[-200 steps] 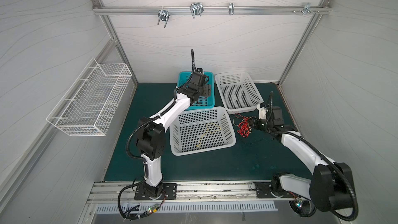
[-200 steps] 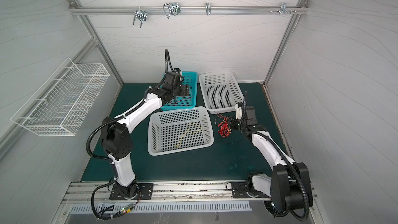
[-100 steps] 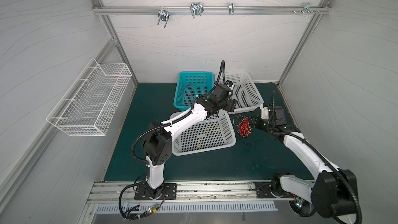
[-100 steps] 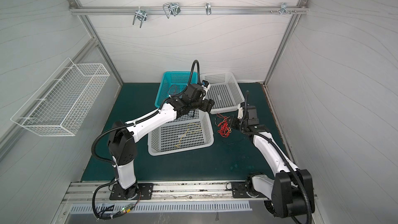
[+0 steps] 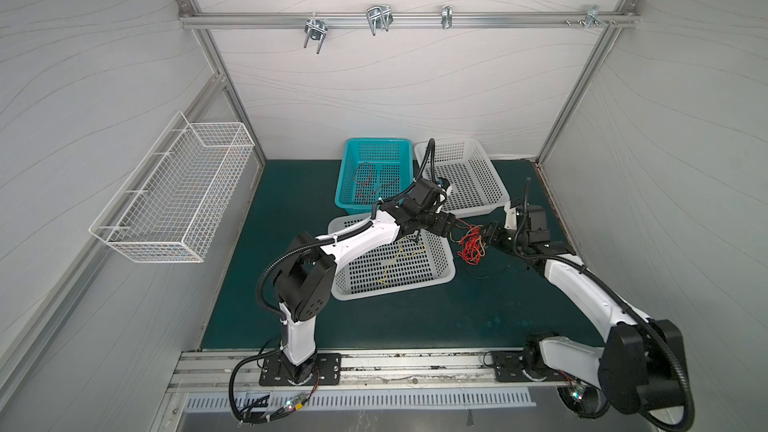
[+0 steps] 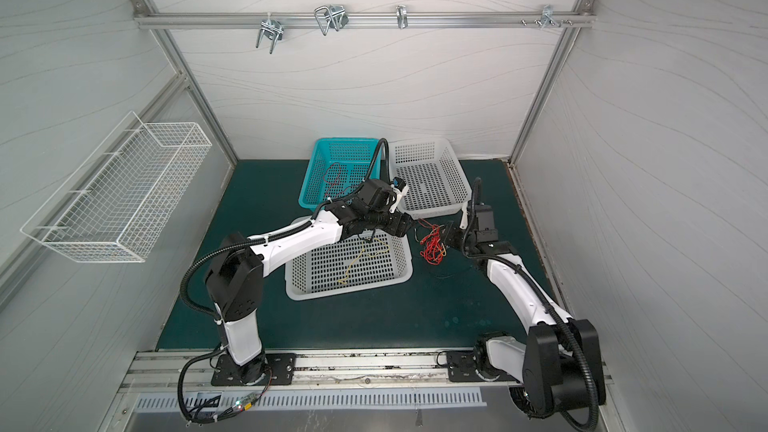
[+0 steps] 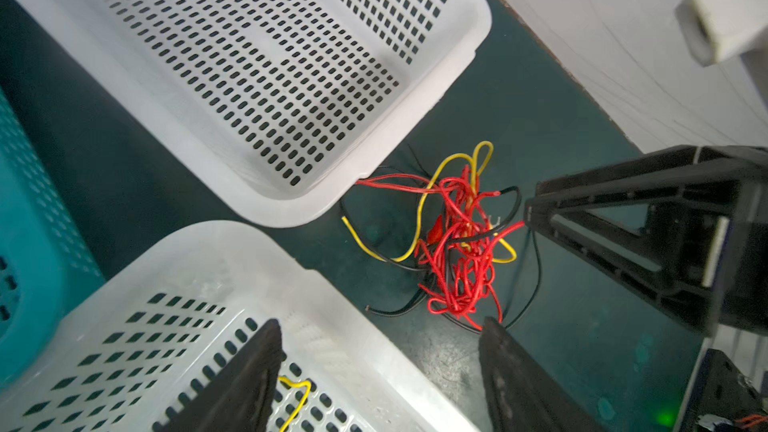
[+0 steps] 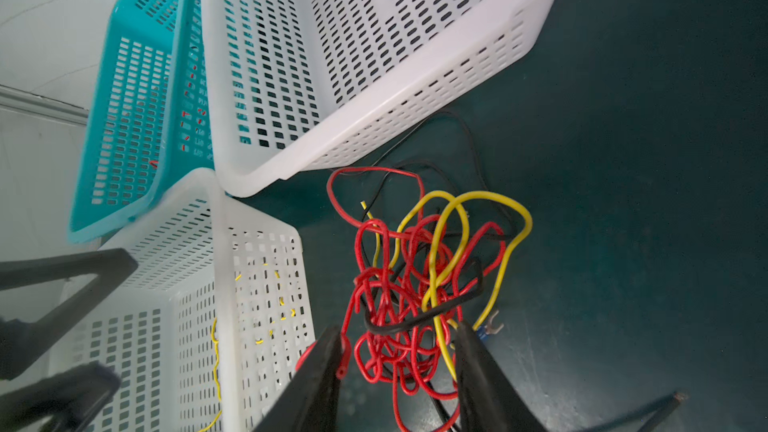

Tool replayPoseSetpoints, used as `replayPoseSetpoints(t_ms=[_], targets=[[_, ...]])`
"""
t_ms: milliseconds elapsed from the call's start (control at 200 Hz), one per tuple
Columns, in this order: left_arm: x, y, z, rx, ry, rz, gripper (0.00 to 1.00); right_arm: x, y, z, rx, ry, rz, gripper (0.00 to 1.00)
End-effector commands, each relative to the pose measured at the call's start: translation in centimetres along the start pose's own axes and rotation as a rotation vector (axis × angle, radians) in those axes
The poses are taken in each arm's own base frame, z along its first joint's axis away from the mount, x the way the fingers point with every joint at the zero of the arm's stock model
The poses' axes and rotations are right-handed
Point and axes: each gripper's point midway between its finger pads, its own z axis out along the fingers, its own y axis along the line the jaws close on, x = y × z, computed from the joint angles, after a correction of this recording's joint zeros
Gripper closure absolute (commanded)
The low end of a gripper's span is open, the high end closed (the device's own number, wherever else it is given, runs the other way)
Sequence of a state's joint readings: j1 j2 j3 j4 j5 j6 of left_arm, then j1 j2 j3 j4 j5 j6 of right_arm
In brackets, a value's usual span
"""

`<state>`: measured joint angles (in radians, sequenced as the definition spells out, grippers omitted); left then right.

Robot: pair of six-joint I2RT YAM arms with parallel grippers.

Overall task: Untangle the cables
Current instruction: 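Move left gripper back to the wire tangle beside the right gripper, then grasp another red wire in the tangle with left gripper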

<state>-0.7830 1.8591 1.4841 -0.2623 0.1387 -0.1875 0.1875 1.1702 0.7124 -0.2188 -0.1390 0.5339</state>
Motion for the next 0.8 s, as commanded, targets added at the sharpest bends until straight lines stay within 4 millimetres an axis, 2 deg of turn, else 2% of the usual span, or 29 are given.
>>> replayPoseSetpoints(t_ms=[0, 165, 335, 635, 795], targets=[[-2.3, -3.3, -1.0, 0.111, -0.071, 0.038, 0.24, -1.6, -1.2, -1.1, 0.097, -0.053, 0.008, 0.50], [-1.3, -5.6, -0.2, 0.153, -0.022, 0.093, 0.26, -2.3, -2.9, -2.4, 0.121, -0.093, 0.064, 0.46], [0.0, -6.7, 1.4, 0.153, 0.030, 0.115, 0.28, -2.6, -3.6, -3.3, 0.115, -0.114, 0.084, 0.45], [1.4, -6.1, 4.7, 0.032, 0.095, 0.154, 0.39, -2.2, -2.7, -3.3, 0.044, -0.093, 0.046, 0.43], [2.0, -5.5, 6.0, -0.021, 0.118, 0.160, 0.49, -1.7, -2.7, -2.9, 0.037, -0.078, 0.031, 0.42]])
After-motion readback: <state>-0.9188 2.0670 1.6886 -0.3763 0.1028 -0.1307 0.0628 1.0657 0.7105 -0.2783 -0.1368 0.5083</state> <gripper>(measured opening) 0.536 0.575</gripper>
